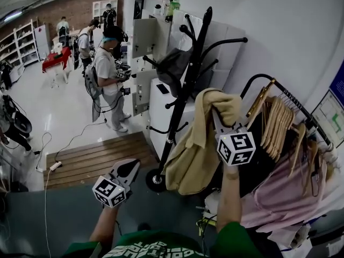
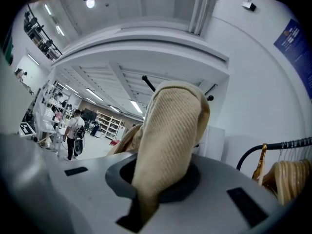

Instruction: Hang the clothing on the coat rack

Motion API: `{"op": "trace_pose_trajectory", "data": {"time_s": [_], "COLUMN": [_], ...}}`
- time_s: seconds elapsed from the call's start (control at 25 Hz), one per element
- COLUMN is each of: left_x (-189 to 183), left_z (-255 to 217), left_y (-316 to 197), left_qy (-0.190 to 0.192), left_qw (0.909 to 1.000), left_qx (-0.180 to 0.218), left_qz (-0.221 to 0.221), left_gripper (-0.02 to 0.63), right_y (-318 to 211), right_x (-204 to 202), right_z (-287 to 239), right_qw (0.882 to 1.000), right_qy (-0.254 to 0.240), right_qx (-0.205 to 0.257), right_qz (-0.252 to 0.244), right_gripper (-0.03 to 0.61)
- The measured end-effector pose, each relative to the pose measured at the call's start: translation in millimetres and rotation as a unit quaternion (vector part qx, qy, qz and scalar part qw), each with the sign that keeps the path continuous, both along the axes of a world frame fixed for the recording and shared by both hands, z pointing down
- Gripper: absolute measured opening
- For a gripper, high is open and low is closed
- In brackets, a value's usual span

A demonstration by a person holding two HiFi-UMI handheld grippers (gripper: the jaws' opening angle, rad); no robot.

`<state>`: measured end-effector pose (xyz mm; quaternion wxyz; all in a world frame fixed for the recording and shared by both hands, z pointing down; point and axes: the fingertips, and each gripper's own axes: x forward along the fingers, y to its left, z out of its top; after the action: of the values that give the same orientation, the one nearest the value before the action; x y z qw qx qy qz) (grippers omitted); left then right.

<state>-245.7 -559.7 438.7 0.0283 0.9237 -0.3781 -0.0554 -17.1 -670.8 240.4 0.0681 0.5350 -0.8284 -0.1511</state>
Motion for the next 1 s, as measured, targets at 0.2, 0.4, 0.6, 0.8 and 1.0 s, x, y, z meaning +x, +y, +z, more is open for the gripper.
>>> {"op": "trace_pose_trajectory", "data": {"time_s": [0.2,0.4,0.6,0.8,1.0], "left_x": [-5.6,-8.8,-16.2,-16.6,-10.7], "left_z": [2.6,4.1,5.1,10.2,11.9], "left_y": [-2.5,-3.5,-2.4,0.4,7.0], "left_qy": [0.001,0.000,0.003,0.000,-0.002], "left_qw": [1.0000,1.0000,0.9999,0.9998,0.9996], "left_qx": [-0.003,-0.006,-0.007,-0.013,-0.015], "left_qz": [-0.002,-0.006,-0.015,-0.018,-0.022], "left_gripper": [-0.006,-0.006,-0.006,-0.006,-0.006], "right_y": [-14.6,-27.1,-32.7,-32.7,-26.1], "right_x": [-7.9,-13.5,-18.1,-13.6,-11.7], "right_z": [14.1,33.7,50.5,57.7,64.1], "right_qw": [1.000,0.999,0.999,0.999,0.998], "right_qy": [0.011,0.014,0.008,-0.002,-0.021], "right_qx": [-0.015,-0.038,-0.052,-0.052,-0.063], "right_qz": [0.002,0.002,0.001,0.004,-0.012], "right_gripper": [0.041,0.041,0.041,0.041,0.043]}}
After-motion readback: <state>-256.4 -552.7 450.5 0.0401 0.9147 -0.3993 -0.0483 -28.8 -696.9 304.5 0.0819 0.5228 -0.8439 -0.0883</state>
